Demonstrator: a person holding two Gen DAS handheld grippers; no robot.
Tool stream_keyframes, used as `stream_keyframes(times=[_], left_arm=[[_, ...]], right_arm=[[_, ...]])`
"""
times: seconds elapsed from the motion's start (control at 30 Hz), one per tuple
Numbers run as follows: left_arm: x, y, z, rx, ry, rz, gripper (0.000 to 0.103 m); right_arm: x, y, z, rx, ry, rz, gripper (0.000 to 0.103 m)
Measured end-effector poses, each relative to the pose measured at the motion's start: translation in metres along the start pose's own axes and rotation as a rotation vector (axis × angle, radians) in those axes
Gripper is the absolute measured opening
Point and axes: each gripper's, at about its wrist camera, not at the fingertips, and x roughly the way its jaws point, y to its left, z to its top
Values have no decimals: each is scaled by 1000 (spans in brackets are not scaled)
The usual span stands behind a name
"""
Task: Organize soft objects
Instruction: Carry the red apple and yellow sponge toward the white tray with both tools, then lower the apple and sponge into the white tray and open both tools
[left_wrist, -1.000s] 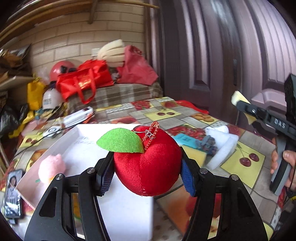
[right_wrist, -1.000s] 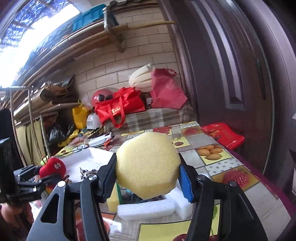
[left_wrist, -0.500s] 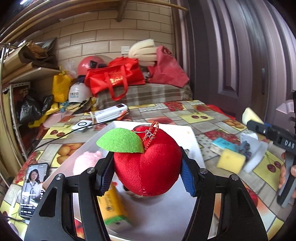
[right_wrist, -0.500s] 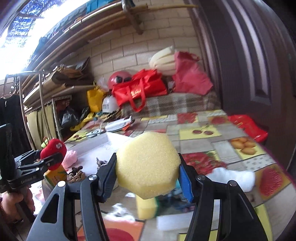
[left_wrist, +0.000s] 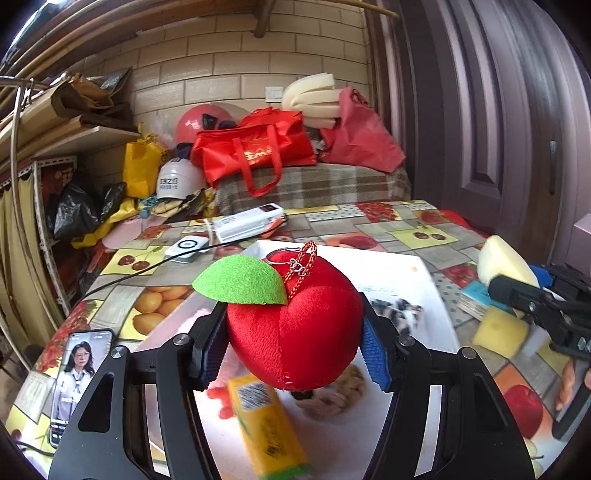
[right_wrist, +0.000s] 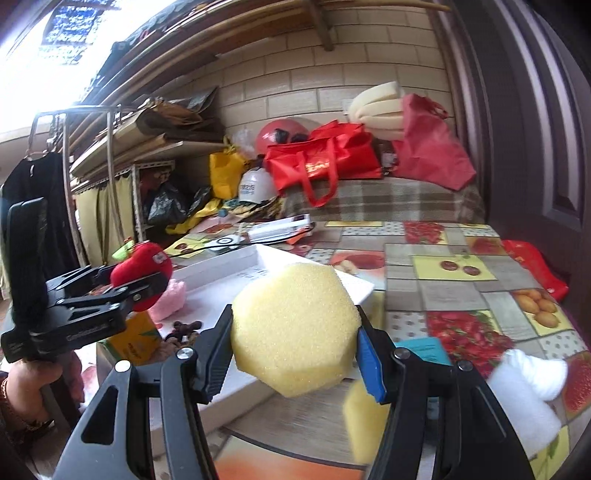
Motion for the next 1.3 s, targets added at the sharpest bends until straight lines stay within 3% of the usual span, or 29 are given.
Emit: stream_keyframes(times=[0.47,0.8,0.9,0.93,1.03,1.1,1.13,1.3], left_arm=[[26,32,6,-53,32,67,63],[34,25,9,16,27,90,66],[28,25,8,19,0,100,76],[25,24,8,23,-15,111,87],[25,28,8,4,-17,126,102],[25,35,8,-29,-13,122,103],[24,36,8,-37,-16,120,103],[18,31,8,-15,-49,127,103]], right_arm=[[58,36,11,-11,81,96,60],[85,32,13,40,162,54,61],[83,31,13,48,158,36,78],[82,32,13,46,156,31,85],[80,33,13,38,139,20,87],[78,33,13,35,124,12,94],[77,33,13,34,119,9,103],[76,34,15,25,99,-1,103]])
